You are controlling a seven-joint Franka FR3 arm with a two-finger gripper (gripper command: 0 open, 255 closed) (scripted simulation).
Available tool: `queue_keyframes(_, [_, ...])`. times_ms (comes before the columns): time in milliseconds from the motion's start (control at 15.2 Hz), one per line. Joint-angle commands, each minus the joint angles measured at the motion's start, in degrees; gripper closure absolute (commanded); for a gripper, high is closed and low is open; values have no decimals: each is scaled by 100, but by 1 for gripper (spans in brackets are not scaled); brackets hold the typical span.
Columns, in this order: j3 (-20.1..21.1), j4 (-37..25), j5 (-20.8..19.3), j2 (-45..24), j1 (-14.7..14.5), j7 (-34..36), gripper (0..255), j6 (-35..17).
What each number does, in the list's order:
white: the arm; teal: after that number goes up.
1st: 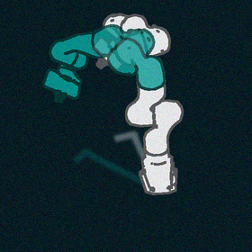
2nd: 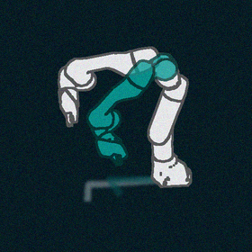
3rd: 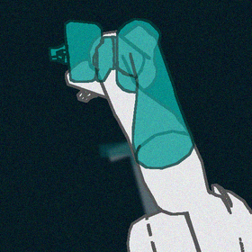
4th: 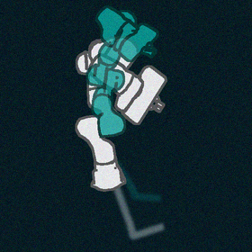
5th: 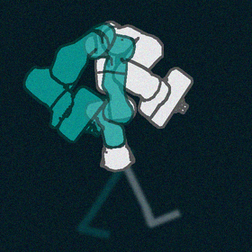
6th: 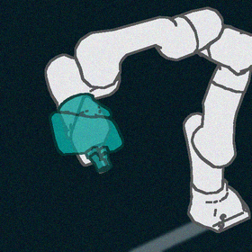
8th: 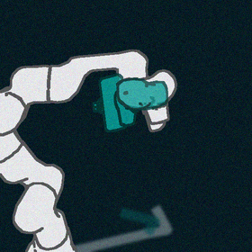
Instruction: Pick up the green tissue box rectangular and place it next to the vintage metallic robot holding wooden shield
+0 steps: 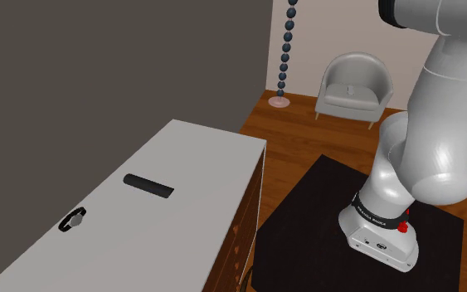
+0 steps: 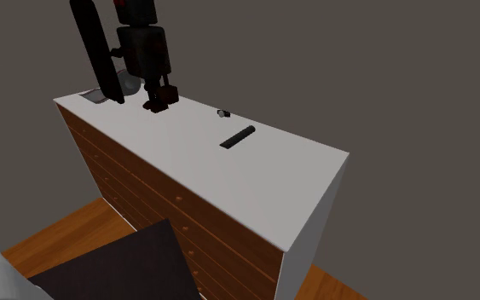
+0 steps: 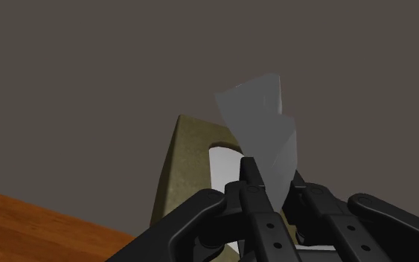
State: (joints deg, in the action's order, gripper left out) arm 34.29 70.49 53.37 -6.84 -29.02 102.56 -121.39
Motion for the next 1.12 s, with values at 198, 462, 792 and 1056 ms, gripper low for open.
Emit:
queue_keyframes(198, [39, 476, 232, 136, 2, -317, 255, -274])
queue_keyframes(462, [28, 926, 540, 312, 70, -664, 255, -390])
queue_keyframes(792, [15, 1427, 888, 486, 123, -1078, 255, -520])
queue_keyframes(1056, [7, 1786, 1142, 591, 145, -1398, 255, -618])
